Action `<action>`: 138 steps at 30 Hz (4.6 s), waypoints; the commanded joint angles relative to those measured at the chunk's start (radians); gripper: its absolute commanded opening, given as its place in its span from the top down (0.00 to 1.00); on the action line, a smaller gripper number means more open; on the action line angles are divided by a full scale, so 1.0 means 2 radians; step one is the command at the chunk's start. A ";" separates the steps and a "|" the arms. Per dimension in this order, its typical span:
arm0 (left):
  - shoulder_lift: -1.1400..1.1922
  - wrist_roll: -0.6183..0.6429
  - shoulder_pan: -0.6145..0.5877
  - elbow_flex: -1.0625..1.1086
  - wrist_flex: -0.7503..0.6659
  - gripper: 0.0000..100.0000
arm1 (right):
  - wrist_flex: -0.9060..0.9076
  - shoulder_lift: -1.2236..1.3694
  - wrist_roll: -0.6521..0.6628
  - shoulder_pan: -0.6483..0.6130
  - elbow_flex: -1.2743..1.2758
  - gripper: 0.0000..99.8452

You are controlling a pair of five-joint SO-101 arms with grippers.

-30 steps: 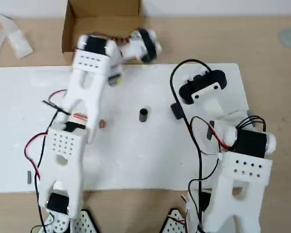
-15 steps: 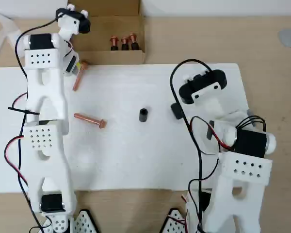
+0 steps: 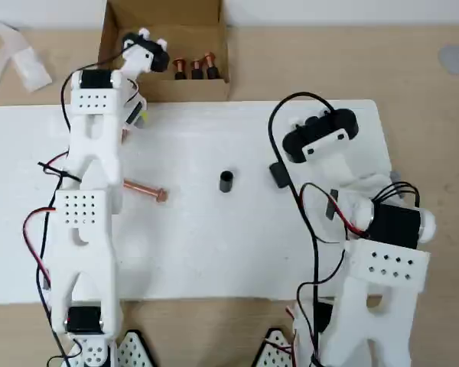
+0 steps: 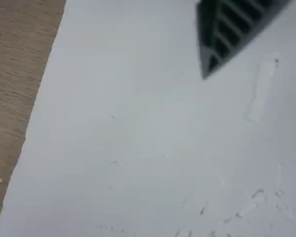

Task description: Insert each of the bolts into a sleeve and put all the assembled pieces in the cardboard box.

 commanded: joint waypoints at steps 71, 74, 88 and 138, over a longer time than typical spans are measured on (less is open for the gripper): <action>-1.068 0.397 0.070 0.677 0.094 0.99 | -0.031 0.330 -0.108 -0.163 -0.159 0.60; -1.098 0.397 0.069 0.717 0.077 0.99 | -0.033 0.348 -0.126 -0.187 -0.164 0.60; -1.130 0.382 0.069 0.755 0.055 0.99 | -0.095 0.388 -0.215 -0.204 -0.148 0.60; -1.133 0.370 0.070 0.755 0.048 0.99 | -0.134 0.597 -0.189 -0.166 -0.231 0.79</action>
